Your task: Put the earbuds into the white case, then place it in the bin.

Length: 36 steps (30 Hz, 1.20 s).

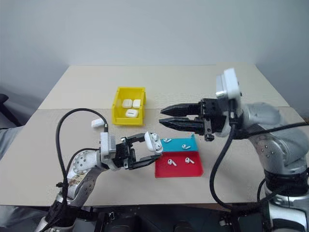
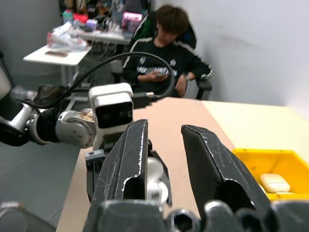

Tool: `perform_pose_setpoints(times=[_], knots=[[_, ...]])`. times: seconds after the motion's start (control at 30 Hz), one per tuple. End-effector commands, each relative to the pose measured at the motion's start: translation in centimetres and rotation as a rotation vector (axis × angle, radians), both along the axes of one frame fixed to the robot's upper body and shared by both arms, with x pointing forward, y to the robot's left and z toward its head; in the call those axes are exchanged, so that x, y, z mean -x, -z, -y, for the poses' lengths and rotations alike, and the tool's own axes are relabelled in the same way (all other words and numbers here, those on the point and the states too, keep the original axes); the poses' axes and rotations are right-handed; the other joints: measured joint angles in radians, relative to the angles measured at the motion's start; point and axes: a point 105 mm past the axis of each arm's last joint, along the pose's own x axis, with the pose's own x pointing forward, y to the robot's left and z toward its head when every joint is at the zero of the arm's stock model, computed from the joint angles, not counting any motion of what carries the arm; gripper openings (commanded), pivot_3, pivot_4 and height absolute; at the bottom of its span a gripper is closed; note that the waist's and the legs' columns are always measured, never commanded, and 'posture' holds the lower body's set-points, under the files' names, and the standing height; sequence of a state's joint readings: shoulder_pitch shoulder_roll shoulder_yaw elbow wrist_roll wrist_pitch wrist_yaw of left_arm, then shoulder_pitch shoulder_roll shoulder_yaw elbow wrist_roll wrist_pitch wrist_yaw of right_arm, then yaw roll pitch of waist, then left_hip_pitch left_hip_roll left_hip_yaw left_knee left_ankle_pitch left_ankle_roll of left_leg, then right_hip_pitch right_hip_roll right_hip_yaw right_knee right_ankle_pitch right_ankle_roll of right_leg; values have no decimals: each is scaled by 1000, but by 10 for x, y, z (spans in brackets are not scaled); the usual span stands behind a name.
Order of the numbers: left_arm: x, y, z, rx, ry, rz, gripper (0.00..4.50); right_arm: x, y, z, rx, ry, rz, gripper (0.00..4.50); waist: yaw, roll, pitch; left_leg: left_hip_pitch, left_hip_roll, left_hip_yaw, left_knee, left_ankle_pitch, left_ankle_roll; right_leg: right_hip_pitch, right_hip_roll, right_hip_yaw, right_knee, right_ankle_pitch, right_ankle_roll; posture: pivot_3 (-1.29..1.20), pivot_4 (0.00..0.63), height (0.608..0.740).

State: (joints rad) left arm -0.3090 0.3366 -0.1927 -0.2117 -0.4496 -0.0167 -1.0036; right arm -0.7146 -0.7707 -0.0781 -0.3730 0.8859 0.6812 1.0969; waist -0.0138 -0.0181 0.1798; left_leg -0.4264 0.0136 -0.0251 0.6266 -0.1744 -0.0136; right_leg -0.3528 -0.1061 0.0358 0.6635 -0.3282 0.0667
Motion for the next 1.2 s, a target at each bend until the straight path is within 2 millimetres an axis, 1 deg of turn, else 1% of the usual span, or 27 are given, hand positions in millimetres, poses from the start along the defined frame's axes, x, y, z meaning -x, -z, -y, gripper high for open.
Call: perform_pose_setpoints(times=[0.03, 0.07, 0.2, 0.37, 0.43, 0.63, 0.73, 0.93, 1.2], knots=[[1, -6, 9, -15, 38, 57, 2786, 10, -2, -8, 98, -66, 55, 301, 0, 0, 0, 0, 0, 0, 0, 0, 0, 0, 0, 0, 0, 0, 0, 0, 150, 740], [0, -6, 11, -23, 41, 56, 2786, 10, -1, -11, 131, -71, 69, 19, 2, 0, 0, 0, 0, 0, 0, 0, 0, 0, 0, 0, 0, 0, 0, 0, 150, 740], [-1, -8, 15, -27, 48, 62, 2786, 8, 5, -18, 201, -66, 90, 19, 1, 0, 0, -1, 0, 0, 1, 0, 0, -1, 0, 0, 0, 0, 0, 0, 150, 740], [0, -9, 16, -44, 44, 84, 2786, 15, 11, -28, 230, -111, 151, 19, 0, 0, 0, -1, 0, 0, 1, 0, 0, -1, 0, 0, 0, 0, 0, 0, 150, 740], [1, -10, 16, -36, 35, 82, 2786, 15, 18, -31, 271, -105, 175, 19, 0, 0, 0, -1, 0, 0, 0, 0, 0, -1, 0, 0, 0, 0, 0, 0, 150, 740], [3, -12, 14, -20, 18, 94, 2786, 10, 33, -29, 349, -79, 212, 19, 1, 0, 0, -1, 0, 0, 1, 0, 0, -1, 0, 0, 0, 0, 0, 0, 150, 740], [2, -16, 12, 4, 2, 97, 2786, 4, 37, -26, 375, -45, 218, 19, 0, 0, 0, -1, 0, 0, 1, 0, 0, -1, 0, 0, 0, 0, 0, 0, 150, 740], [-3, -21, -1, 23, -45, 105, 2786, -1, 31, -15, 366, -13, 235, 19, 1, 0, 0, -1, 0, 0, 1, 0, 0, -1, 0, 0, 0, 0, 0, 0, 150, 740], [-6, -27, -6, 50, -73, 115, 2786, -1, 18, -7, 307, 3, 244, 19, 0, 0, 0, -1, 0, 0, 1, 0, 0, -1, 0, 0, 0, 0, 0, 0, 150, 740]])
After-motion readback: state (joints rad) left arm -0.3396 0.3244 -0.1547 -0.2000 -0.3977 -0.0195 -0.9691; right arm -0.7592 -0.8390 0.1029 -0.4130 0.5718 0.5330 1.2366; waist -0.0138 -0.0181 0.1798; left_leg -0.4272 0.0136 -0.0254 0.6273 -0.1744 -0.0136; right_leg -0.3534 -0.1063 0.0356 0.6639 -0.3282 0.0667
